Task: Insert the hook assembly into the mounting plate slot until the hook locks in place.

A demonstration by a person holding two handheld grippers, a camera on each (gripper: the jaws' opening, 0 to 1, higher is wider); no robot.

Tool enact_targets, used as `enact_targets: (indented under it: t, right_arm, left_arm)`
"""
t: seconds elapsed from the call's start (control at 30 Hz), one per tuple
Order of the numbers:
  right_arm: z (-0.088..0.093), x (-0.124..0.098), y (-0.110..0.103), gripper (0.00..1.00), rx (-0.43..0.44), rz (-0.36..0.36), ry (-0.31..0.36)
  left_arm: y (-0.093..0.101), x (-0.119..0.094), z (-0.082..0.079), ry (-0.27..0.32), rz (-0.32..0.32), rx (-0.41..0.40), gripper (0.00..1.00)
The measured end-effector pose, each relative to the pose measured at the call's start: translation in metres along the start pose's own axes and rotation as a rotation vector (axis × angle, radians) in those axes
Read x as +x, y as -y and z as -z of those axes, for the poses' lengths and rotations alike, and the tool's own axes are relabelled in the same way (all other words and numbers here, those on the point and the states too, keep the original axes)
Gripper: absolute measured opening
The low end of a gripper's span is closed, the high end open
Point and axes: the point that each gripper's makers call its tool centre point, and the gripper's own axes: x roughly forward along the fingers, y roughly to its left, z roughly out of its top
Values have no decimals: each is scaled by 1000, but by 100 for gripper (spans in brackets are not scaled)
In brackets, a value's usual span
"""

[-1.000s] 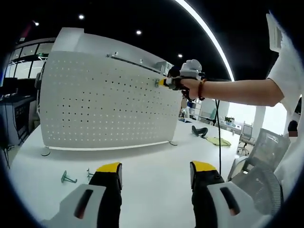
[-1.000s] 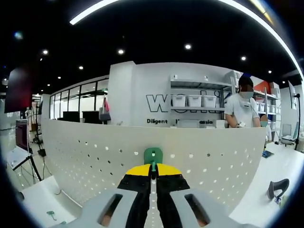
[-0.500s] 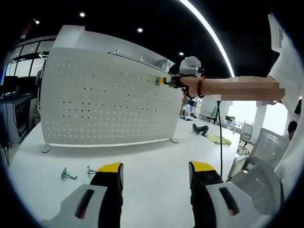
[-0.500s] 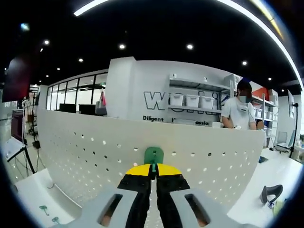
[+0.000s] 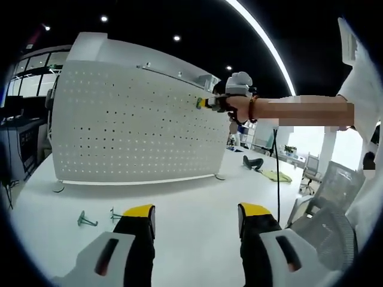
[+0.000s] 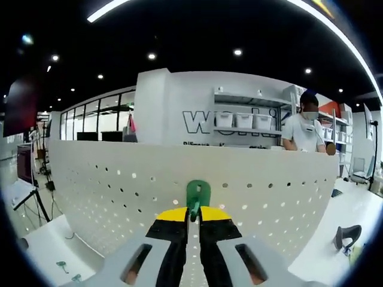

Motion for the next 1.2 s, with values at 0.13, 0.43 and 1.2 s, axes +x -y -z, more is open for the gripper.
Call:
enact_targets:
  t: [0.13,0.43,1.2]
  right_arm:
    - [1,-1,-4,11,6,-23,-2]
    - [3,-10,-10,16,9,-55,2]
    - [43,-58,-18,16,54,-96,-34]
  left_arm:
    - [-3,0,0,-3,-11,-2,56]
    - [-10,0,10,-48,-46,-21,54]
    - [-34,15,47,-190,-86,11,47]
